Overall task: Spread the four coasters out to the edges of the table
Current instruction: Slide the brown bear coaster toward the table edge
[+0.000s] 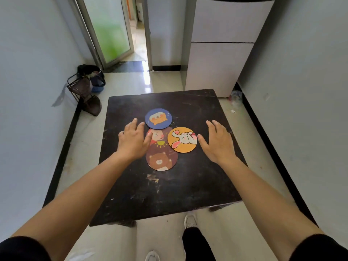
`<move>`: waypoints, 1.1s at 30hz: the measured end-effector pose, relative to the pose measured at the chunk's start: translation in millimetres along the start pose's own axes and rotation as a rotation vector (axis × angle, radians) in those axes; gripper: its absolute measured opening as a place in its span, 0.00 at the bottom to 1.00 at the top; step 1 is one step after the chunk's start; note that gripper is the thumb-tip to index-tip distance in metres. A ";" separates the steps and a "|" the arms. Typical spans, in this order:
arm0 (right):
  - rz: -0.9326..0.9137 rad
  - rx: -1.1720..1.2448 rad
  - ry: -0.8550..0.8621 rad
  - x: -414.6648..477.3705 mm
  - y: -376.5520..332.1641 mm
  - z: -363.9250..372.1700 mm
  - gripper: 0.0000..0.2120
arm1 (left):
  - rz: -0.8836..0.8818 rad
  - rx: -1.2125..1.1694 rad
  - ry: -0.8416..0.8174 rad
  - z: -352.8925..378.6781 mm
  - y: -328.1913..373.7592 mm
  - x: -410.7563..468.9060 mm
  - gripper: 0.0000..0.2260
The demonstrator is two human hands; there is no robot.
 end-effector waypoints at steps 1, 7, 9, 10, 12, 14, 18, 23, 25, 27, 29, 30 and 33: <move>0.007 0.030 -0.030 7.6 8.2 16.2 0.32 | -0.042 -0.006 -0.032 18.1 -2.4 8.7 0.27; 0.135 0.309 -0.337 28.6 49.7 137.8 0.29 | -0.427 -0.143 -0.323 141.3 -33.8 29.5 0.29; 0.249 0.493 -0.447 23.0 56.0 178.8 0.27 | -0.548 -0.206 -0.390 173.4 -45.1 27.8 0.29; 0.310 0.586 -0.491 18.9 55.2 196.8 0.26 | -0.614 -0.245 -0.419 186.1 -51.1 25.1 0.28; 0.382 0.716 -0.546 11.7 47.3 224.3 0.24 | -0.730 -0.324 -0.453 205.1 -61.4 17.9 0.27; 0.403 0.772 -0.546 11.4 37.3 239.5 0.23 | -0.791 -0.387 -0.426 216.1 -68.5 14.2 0.26; 0.565 0.935 -0.474 14.3 20.7 255.0 0.25 | -0.926 -0.584 -0.359 228.5 -76.4 9.7 0.29; 0.716 1.008 -0.426 3.9 18.5 264.6 0.25 | -1.145 -0.921 -0.389 244.9 -81.1 -7.4 0.28; 0.679 1.043 -0.475 -4.3 9.0 265.6 0.18 | -1.151 -1.009 -0.446 248.7 -80.1 -16.8 0.21; 0.631 1.028 -0.514 -11.3 4.3 266.8 0.08 | -1.127 -0.985 -0.511 253.4 -76.0 -25.3 0.11; 0.648 1.002 -0.526 -18.3 2.8 265.9 0.05 | -1.131 -0.957 -0.536 257.7 -75.6 -34.7 0.08; 0.670 0.984 -0.510 -20.7 3.2 263.6 0.07 | -1.138 -0.960 -0.541 257.5 -76.5 -39.5 0.07; 0.786 0.986 -0.393 -20.4 9.6 257.0 0.18 | -1.173 -1.006 -0.526 256.9 -82.5 -45.5 0.06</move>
Point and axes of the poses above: each hand's wrist, its own x-axis towards the middle knuckle, its own z-axis out of the palm, y = z × x, the point moved 9 cm from there along x, towards the middle knuckle, and after that the axes turned 15 degrees about -z, right-handed, at the moved point
